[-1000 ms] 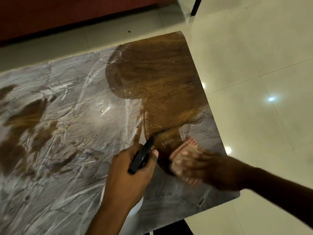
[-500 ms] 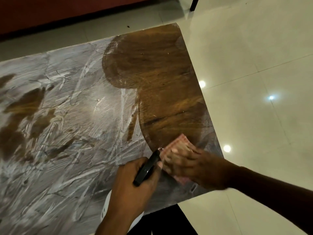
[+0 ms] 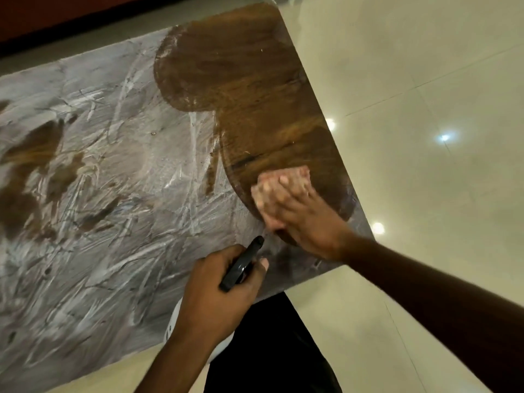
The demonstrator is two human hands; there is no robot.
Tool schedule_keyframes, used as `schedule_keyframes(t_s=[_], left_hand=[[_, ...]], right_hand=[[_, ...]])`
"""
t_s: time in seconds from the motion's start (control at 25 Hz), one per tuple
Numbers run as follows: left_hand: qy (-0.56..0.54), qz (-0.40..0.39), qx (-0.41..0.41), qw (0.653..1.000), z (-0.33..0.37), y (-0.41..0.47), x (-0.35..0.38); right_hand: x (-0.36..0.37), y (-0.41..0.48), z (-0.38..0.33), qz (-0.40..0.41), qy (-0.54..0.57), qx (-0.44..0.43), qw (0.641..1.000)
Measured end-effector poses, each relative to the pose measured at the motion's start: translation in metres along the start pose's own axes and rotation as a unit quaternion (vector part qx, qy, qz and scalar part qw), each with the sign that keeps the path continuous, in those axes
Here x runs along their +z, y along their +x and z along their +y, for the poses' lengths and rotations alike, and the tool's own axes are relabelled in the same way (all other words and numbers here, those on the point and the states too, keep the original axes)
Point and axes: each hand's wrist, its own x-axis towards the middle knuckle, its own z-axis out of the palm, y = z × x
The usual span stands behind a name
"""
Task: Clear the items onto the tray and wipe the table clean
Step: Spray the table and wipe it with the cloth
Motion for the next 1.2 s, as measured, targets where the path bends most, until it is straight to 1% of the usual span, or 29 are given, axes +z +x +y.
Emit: schedule_keyframes(t_s=[0.08,0.12,0.16,0.2,0.24,0.28,0.32,0.4,0.44,0.48,0.52,0.56,0.6,0.64,0.68,0.72,0.76,0.8,0.84,0.88,0.92,0.96,1.0,1.04,1.08,1.12,1.16,1.2], left_hand=[[0.002,-0.001,0.0,1.0,-0.005,-0.009,-0.001],[0.002,-0.006,0.001,1.0,-0.008,-0.013,-0.002],[0.005,-0.009,0.003,1.0,-0.011,-0.019,-0.002],[0.007,-0.01,0.008,1.0,-0.014,-0.025,-0.002],[0.011,-0.009,0.015,1.0,-0.017,-0.03,-0.001],[0.014,-0.007,0.019,1.0,-0.02,-0.035,0.001],[0.014,-0.004,0.02,1.0,-0.023,-0.038,0.003],[0.017,0.003,0.021,1.0,-0.029,-0.043,0.006],[0.017,0.007,0.022,1.0,-0.031,-0.045,0.007],[0.016,0.012,0.023,1.0,-0.032,-0.047,0.008],[0.016,0.019,0.025,0.999,-0.034,-0.048,0.009],[0.019,0.024,0.029,0.999,-0.036,-0.05,0.008],[0.02,0.027,0.031,0.999,-0.037,-0.052,0.007],[0.014,0.028,0.031,0.999,-0.038,-0.054,0.004],[0.001,0.028,0.028,0.999,-0.04,-0.056,0.0],[-0.01,0.03,0.026,0.999,-0.042,-0.057,-0.004],[-0.016,0.035,0.024,0.999,-0.044,-0.058,-0.009],[-0.018,0.044,0.021,0.999,-0.046,-0.058,-0.013],[-0.02,0.053,0.017,0.998,-0.049,-0.058,-0.017],[-0.022,0.061,0.012,0.998,-0.052,-0.058,-0.021],[-0.026,0.071,0.007,0.997,-0.055,-0.059,-0.024],[-0.031,0.085,0.005,0.996,-0.058,-0.059,-0.028],[-0.033,0.101,0.002,0.994,-0.061,-0.059,-0.033],[-0.029,0.117,0.0,0.993,-0.064,-0.059,-0.037],[-0.024,0.13,-0.002,0.991,-0.066,-0.058,-0.041],[-0.022,0.144,-0.005,0.989,-0.069,-0.057,-0.045],[-0.02,0.159,-0.007,0.987,-0.073,-0.057,-0.05],[-0.019,0.169,-0.008,0.985,-0.076,-0.056,-0.055]], right_hand=[[0.028,-0.091,-0.029,-0.033,-0.038,-0.095,0.994],[0.031,-0.126,-0.024,-0.04,-0.045,-0.11,0.992],[0.025,-0.147,-0.011,-0.039,-0.035,-0.097,0.994],[0.019,-0.155,0.006,-0.032,-0.022,-0.063,0.997],[0.012,-0.15,0.019,-0.017,-0.002,-0.01,1.0],[0.005,-0.134,0.027,0.017,0.027,0.062,0.998],[-0.001,-0.11,0.027,0.064,0.071,0.157,0.983],[-0.001,-0.054,-0.005,0.131,0.141,0.343,0.919],[0.006,-0.034,-0.03,0.145,0.151,0.389,0.897],[0.017,-0.024,-0.06,0.149,0.139,0.378,0.903],[0.032,-0.027,-0.091,0.129,0.116,0.325,0.93],[0.046,-0.041,-0.117,0.093,0.089,0.233,0.964],[0.057,-0.064,-0.132,0.058,0.054,0.131,0.988],[0.061,-0.088,-0.129,0.033,0.018,0.048,0.998],[0.059,-0.11,-0.112,0.018,-0.004,-0.008,1.0],[0.055,-0.127,-0.09,0.011,-0.015,-0.01,1.0],[0.05,-0.14,-0.069,0.02,-0.011,0.041,0.999],[0.043,-0.147,-0.05,0.042,0.014,0.126,0.991],[0.036,-0.143,-0.04,0.077,0.058,0.228,0.969],[0.03,-0.131,-0.042,0.121,0.106,0.329,0.931],[0.028,-0.107,-0.055,0.162,0.137,0.407,0.888],[0.029,-0.078,-0.079,0.185,0.154,0.456,0.857],[0.033,-0.052,-0.108,0.183,0.153,0.468,0.851],[0.04,-0.031,-0.143,0.169,0.147,0.441,0.869],[0.049,-0.017,-0.178,0.148,0.139,0.378,0.903],[0.059,-0.012,-0.21,0.113,0.136,0.291,0.94],[0.068,-0.014,-0.237,0.068,0.134,0.184,0.971],[0.075,-0.021,-0.249,0.024,0.119,0.072,0.99]])
